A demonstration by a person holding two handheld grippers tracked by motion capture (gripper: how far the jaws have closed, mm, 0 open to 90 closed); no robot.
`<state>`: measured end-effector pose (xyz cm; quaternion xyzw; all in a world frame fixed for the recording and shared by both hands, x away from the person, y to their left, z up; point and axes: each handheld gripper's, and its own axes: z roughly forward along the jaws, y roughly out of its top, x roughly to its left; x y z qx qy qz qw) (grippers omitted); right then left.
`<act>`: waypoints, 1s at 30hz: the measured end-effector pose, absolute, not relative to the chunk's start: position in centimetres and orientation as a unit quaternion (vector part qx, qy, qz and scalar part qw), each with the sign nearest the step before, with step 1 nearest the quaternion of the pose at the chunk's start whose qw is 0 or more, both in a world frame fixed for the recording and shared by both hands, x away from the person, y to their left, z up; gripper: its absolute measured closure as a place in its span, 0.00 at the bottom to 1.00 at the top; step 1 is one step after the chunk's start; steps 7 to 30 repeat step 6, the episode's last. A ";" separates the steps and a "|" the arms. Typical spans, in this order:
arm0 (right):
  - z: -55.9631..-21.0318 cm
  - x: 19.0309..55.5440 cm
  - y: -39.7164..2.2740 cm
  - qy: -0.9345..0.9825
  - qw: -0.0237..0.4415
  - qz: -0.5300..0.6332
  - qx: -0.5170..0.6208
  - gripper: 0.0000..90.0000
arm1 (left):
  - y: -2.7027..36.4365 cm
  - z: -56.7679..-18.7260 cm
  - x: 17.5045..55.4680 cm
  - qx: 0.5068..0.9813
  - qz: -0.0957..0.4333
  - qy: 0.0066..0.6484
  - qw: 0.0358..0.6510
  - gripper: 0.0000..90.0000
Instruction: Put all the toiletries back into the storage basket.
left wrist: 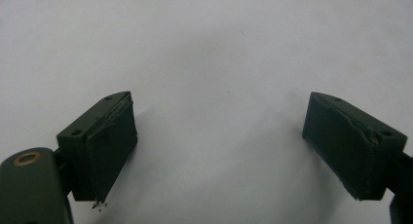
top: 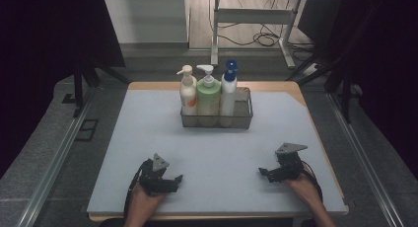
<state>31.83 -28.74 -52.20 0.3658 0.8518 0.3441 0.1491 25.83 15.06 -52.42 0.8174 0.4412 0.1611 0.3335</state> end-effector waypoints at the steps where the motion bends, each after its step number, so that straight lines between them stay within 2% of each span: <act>1: -52.2 31.8 -28.7 0.852 0.148 0.342 0.368 0.00 | 15.1 -52.4 25.8 0.817 0.161 0.442 0.334 0.14; 30: -52.3 31.8 -28.7 0.852 0.149 0.343 0.367 0.00 | 15.1 -52.4 25.8 0.817 0.160 0.442 0.334 0.14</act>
